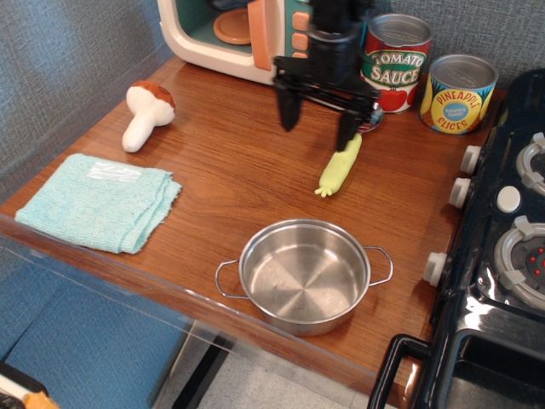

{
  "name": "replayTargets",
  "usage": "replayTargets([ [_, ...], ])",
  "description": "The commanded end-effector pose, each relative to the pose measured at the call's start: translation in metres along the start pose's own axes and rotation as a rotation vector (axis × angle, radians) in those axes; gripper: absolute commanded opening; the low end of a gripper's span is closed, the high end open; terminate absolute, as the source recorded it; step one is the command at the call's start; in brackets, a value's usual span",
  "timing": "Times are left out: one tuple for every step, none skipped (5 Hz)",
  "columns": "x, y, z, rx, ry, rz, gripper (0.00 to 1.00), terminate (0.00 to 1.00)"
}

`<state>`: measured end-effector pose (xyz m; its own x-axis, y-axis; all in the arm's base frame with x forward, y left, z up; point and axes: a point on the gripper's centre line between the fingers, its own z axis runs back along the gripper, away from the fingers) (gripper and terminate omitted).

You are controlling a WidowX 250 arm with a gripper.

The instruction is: Move the spoon closer to the right side of the mushroom

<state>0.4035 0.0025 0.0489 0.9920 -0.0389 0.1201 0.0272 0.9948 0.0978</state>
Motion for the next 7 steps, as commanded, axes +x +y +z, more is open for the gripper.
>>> replayTargets([
  [-0.002,-0.014,0.001,0.021,-0.004,-0.033,1.00,0.00],
  [-0.008,-0.015,-0.014,0.026,0.050,-0.023,1.00,0.00],
  [-0.013,-0.016,-0.020,0.021,0.057,-0.025,1.00,0.00],
  [-0.015,-0.015,-0.020,0.016,0.047,-0.028,1.00,0.00],
  [-0.015,-0.015,-0.018,0.007,0.032,-0.028,0.00,0.00],
  [-0.014,-0.014,-0.013,-0.013,0.016,-0.019,0.00,0.00],
  [-0.013,-0.005,0.009,-0.024,-0.021,0.008,0.00,0.00],
])
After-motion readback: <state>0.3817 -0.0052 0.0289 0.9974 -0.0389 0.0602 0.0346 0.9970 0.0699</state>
